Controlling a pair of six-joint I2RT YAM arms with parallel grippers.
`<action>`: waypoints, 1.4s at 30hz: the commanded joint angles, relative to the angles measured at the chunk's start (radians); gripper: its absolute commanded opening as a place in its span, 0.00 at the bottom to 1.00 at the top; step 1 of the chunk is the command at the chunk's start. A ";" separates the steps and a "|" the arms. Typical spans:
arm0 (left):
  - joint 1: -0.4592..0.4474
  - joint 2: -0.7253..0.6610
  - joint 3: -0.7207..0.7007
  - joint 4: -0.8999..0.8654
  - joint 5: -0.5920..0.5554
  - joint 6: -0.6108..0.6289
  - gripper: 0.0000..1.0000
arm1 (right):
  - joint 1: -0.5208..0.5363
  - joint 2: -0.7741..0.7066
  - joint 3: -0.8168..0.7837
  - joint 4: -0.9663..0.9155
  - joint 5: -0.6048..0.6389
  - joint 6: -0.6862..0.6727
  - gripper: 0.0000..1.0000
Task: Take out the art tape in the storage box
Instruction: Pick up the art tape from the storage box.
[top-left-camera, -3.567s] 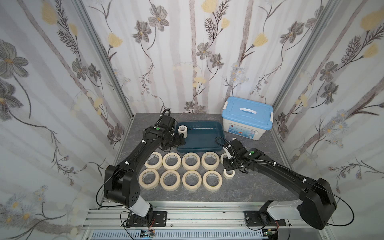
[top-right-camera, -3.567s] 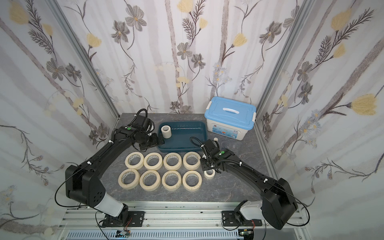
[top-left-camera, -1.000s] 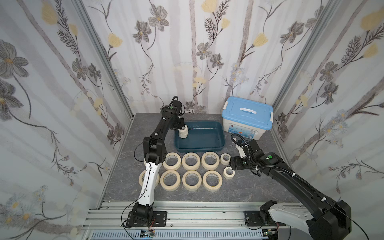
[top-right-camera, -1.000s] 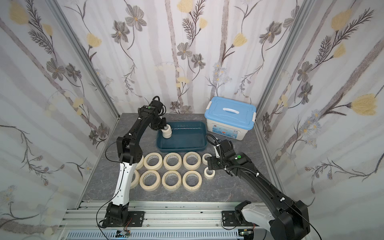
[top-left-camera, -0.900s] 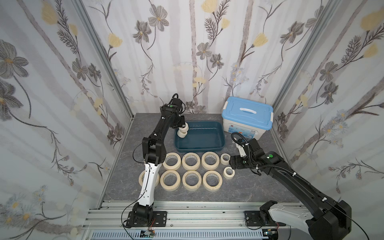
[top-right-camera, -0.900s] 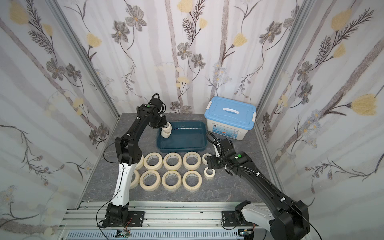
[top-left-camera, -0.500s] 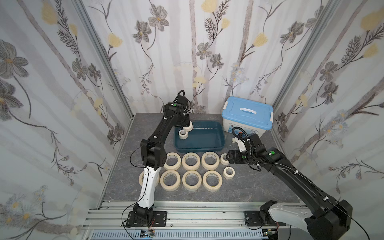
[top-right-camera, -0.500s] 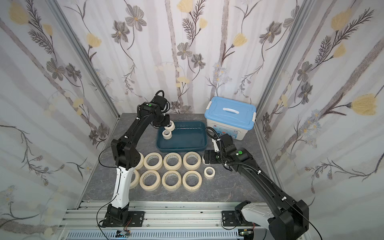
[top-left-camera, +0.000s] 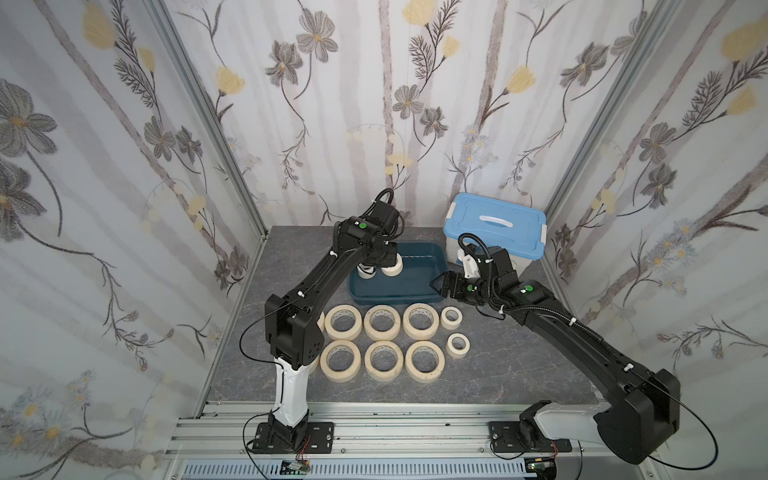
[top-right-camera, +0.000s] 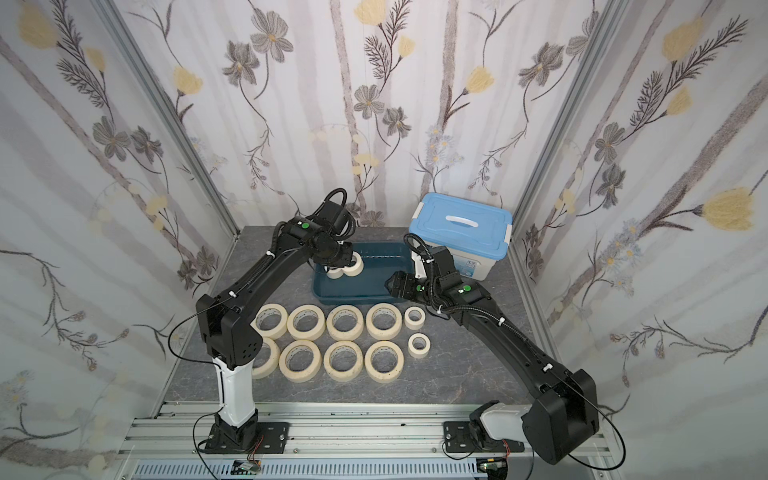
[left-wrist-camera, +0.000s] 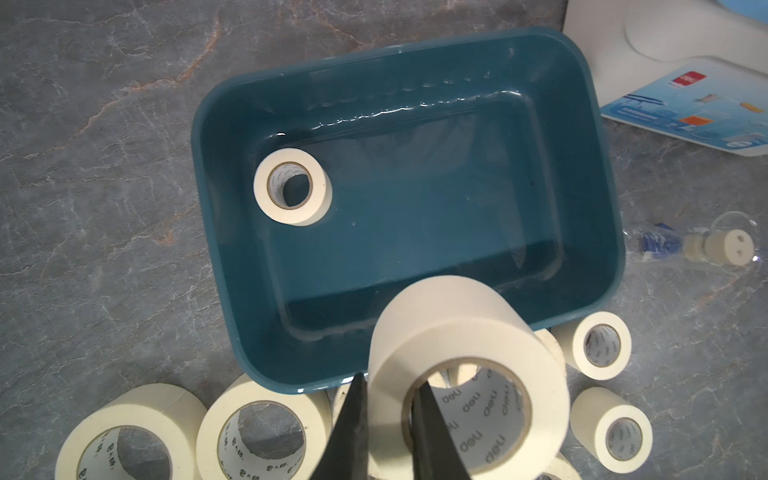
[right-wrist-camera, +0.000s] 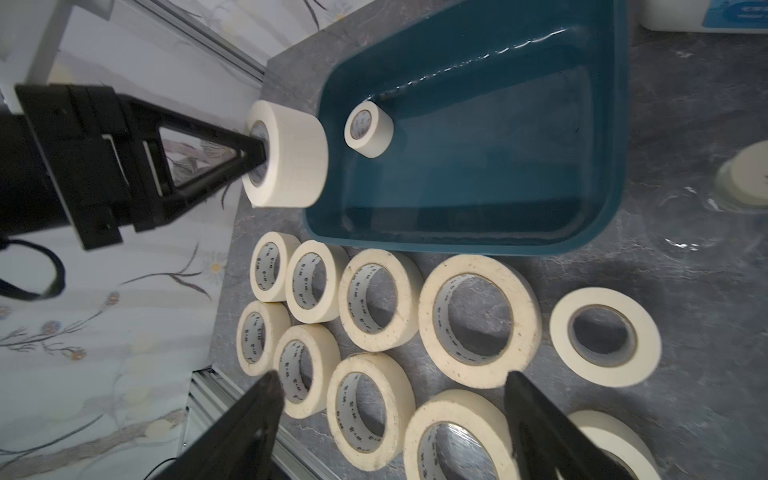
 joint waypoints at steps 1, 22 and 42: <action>-0.026 -0.036 -0.029 0.035 -0.010 -0.028 0.01 | 0.000 0.041 0.012 0.188 -0.107 0.120 0.83; -0.135 -0.085 -0.109 0.077 0.028 -0.079 0.00 | 0.017 0.225 0.063 0.262 -0.161 0.199 0.70; -0.141 -0.104 -0.118 0.092 0.044 -0.075 0.26 | 0.008 0.185 0.019 0.273 -0.154 0.217 0.43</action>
